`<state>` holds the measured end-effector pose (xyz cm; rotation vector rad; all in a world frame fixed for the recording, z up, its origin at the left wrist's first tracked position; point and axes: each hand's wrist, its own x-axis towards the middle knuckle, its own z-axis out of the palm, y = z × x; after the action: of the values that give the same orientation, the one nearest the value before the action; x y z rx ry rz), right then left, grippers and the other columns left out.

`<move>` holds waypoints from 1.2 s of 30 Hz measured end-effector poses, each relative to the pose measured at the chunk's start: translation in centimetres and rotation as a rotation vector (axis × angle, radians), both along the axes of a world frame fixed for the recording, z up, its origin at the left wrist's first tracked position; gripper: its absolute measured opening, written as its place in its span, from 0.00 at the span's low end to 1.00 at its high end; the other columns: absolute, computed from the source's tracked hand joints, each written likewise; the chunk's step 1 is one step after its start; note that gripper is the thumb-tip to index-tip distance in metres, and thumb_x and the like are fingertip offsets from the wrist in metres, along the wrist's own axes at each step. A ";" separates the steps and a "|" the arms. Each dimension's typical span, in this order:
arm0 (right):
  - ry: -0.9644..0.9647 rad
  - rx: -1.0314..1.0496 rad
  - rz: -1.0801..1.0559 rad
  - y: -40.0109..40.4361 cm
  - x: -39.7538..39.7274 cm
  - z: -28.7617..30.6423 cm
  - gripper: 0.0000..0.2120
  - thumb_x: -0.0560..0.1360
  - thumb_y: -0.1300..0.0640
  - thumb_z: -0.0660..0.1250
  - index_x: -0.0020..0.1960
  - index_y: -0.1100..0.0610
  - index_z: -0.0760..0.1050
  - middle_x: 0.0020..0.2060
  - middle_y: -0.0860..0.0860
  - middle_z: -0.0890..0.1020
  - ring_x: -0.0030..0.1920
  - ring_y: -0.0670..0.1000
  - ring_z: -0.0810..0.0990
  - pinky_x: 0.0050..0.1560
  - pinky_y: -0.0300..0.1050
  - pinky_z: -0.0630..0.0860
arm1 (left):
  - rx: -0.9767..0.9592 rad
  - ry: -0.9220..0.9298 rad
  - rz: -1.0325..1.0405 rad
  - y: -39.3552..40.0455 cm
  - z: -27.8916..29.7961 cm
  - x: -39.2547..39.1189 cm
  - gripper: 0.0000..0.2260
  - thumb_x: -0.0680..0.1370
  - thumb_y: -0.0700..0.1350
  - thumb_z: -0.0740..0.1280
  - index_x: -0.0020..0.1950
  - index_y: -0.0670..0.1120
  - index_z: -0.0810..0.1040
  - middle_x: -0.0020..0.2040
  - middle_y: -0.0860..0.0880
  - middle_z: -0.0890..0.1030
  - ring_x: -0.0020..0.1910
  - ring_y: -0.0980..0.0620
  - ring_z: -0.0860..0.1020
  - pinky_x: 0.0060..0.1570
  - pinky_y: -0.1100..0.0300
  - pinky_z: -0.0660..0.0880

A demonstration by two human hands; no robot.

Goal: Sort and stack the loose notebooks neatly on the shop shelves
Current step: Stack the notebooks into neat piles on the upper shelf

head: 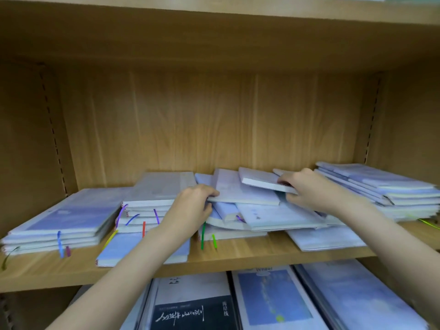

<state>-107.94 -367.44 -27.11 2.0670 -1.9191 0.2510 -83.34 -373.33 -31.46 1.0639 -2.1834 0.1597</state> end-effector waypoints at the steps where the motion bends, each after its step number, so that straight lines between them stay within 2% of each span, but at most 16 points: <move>1: 0.040 -0.069 -0.010 -0.3 0.4 -0.5 0.13 0.76 0.57 0.60 0.59 0.55 0.73 0.56 0.55 0.78 0.46 0.57 0.79 0.42 0.49 0.75 | -0.016 0.005 -0.006 0.1 -0.2 0.0 0.18 0.75 0.35 0.61 0.64 0.44 0.75 0.63 0.49 0.76 0.62 0.48 0.74 0.59 0.64 0.64; 3: 0.126 -0.171 -0.075 -0.7 0.9 -1.0 0.12 0.78 0.56 0.57 0.59 0.57 0.73 0.58 0.55 0.77 0.50 0.60 0.78 0.40 0.47 0.70 | -0.034 0.000 -0.030 0.7 -0.4 0.4 0.17 0.75 0.37 0.61 0.64 0.43 0.75 0.63 0.48 0.77 0.61 0.46 0.74 0.59 0.62 0.65; 5: 0.076 -0.280 -0.117 -0.5 1.1 -0.5 0.09 0.79 0.56 0.57 0.55 0.59 0.71 0.50 0.60 0.79 0.48 0.63 0.78 0.39 0.49 0.68 | -0.056 -0.029 -0.072 1.2 -0.7 1.5 0.17 0.73 0.42 0.60 0.61 0.42 0.77 0.59 0.46 0.79 0.57 0.43 0.76 0.58 0.55 0.69; 9: -0.143 -0.700 0.132 0.7 1.5 1.2 0.05 0.74 0.64 0.65 0.41 0.63 0.71 0.31 0.62 0.77 0.32 0.66 0.77 0.31 0.49 0.67 | -0.076 0.082 -0.023 1.6 -1.2 6.3 0.20 0.71 0.48 0.58 0.59 0.41 0.77 0.56 0.44 0.80 0.54 0.48 0.73 0.55 0.57 0.65; 11: -0.116 -0.804 0.205 1.0 3.7 2.0 0.03 0.73 0.64 0.64 0.45 0.63 0.75 0.32 0.60 0.78 0.29 0.64 0.77 0.29 0.49 0.70 | -0.056 0.173 0.073 1.9 -1.1 9.0 0.21 0.72 0.48 0.62 0.62 0.40 0.75 0.59 0.43 0.78 0.59 0.45 0.73 0.57 0.60 0.63; 13: -0.053 -0.834 0.187 0.6 6.3 2.6 0.10 0.70 0.67 0.65 0.51 0.61 0.77 0.37 0.59 0.80 0.31 0.64 0.78 0.29 0.49 0.71 | 0.027 0.300 0.143 2.2 -1.1 11.4 0.24 0.74 0.45 0.70 0.67 0.40 0.70 0.64 0.43 0.74 0.63 0.44 0.71 0.57 0.62 0.63; 15: 0.105 -0.693 0.132 0.2 8.5 2.3 0.14 0.71 0.68 0.64 0.55 0.58 0.76 0.45 0.57 0.81 0.42 0.62 0.80 0.34 0.48 0.73 | 0.160 0.397 0.151 2.5 -1.8 13.6 0.31 0.71 0.43 0.73 0.71 0.41 0.65 0.67 0.44 0.71 0.67 0.47 0.69 0.59 0.63 0.63; 17: 0.259 -0.346 -0.030 -0.5 9.5 1.1 0.16 0.75 0.65 0.59 0.61 0.53 0.72 0.54 0.53 0.78 0.54 0.58 0.78 0.45 0.44 0.71 | 0.313 0.403 0.084 3.1 -2.8 15.6 0.40 0.68 0.45 0.76 0.74 0.43 0.59 0.71 0.46 0.67 0.69 0.52 0.67 0.63 0.63 0.63; 20: 0.162 0.123 -0.148 -0.2 10.0 0.6 0.16 0.77 0.64 0.56 0.62 0.55 0.70 0.58 0.57 0.76 0.59 0.59 0.75 0.50 0.43 0.70 | 0.487 0.333 -0.021 3.7 -4.2 17.9 0.60 0.52 0.68 0.76 0.75 0.50 0.51 0.70 0.54 0.63 0.67 0.59 0.66 0.63 0.67 0.63; 22: 0.040 0.150 -0.060 0.5 11.1 1.6 0.13 0.78 0.60 0.58 0.62 0.55 0.70 0.60 0.58 0.76 0.63 0.58 0.73 0.57 0.44 0.70 | 0.508 0.319 -0.067 3.3 -4.9 18.6 0.59 0.47 0.76 0.70 0.72 0.59 0.49 0.68 0.60 0.62 0.66 0.64 0.65 0.63 0.68 0.63; 23: -0.042 0.110 0.036 0.7 12.0 2.1 0.17 0.78 0.58 0.60 0.66 0.55 0.69 0.63 0.57 0.75 0.66 0.56 0.70 0.60 0.43 0.67 | 0.514 0.317 -0.091 3.3 -5.0 18.7 0.56 0.47 0.76 0.70 0.69 0.62 0.49 0.67 0.64 0.61 0.64 0.69 0.65 0.64 0.70 0.62; 26: -0.211 0.059 0.360 1.0 16.1 1.9 0.29 0.76 0.50 0.65 0.74 0.54 0.60 0.71 0.51 0.67 0.71 0.51 0.64 0.64 0.39 0.60 | 0.565 0.425 -0.178 3.0 -5.1 18.3 0.53 0.48 0.67 0.76 0.67 0.63 0.52 0.61 0.68 0.63 0.57 0.81 0.64 0.59 0.78 0.62; 28: -0.183 0.194 0.327 -0.2 18.1 0.6 0.38 0.74 0.46 0.67 0.76 0.52 0.52 0.75 0.52 0.58 0.74 0.52 0.56 0.70 0.43 0.56 | 0.633 0.541 -0.227 2.8 -4.7 18.2 0.53 0.49 0.61 0.80 0.69 0.60 0.56 0.63 0.64 0.65 0.59 0.74 0.67 0.58 0.76 0.64; 30: -0.108 0.219 0.189 -2.0 18.6 -0.6 0.44 0.71 0.44 0.70 0.77 0.52 0.48 0.76 0.55 0.53 0.75 0.55 0.53 0.72 0.49 0.55 | 0.673 0.569 -0.236 2.3 -4.0 18.1 0.49 0.59 0.53 0.80 0.73 0.53 0.57 0.68 0.57 0.65 0.64 0.63 0.67 0.61 0.69 0.64; 33: 0.121 0.119 0.046 -3.5 18.8 -1.5 0.44 0.68 0.42 0.71 0.75 0.51 0.51 0.71 0.57 0.64 0.69 0.59 0.62 0.67 0.50 0.59 | 0.642 0.575 -0.240 1.4 -3.2 17.8 0.39 0.67 0.44 0.77 0.73 0.46 0.60 0.72 0.50 0.64 0.69 0.55 0.66 0.66 0.63 0.63; 36: 0.220 0.008 0.020 -4.3 19.1 -2.3 0.38 0.69 0.44 0.71 0.72 0.50 0.57 0.60 0.56 0.75 0.63 0.58 0.68 0.62 0.50 0.62 | 0.615 0.469 -0.189 0.7 -2.8 17.5 0.43 0.62 0.52 0.75 0.74 0.47 0.60 0.71 0.50 0.66 0.70 0.53 0.66 0.70 0.54 0.63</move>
<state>-88.85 -371.72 -29.46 2.0259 -1.7718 0.0195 -65.89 -372.63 -34.28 1.0611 -1.9097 -0.8139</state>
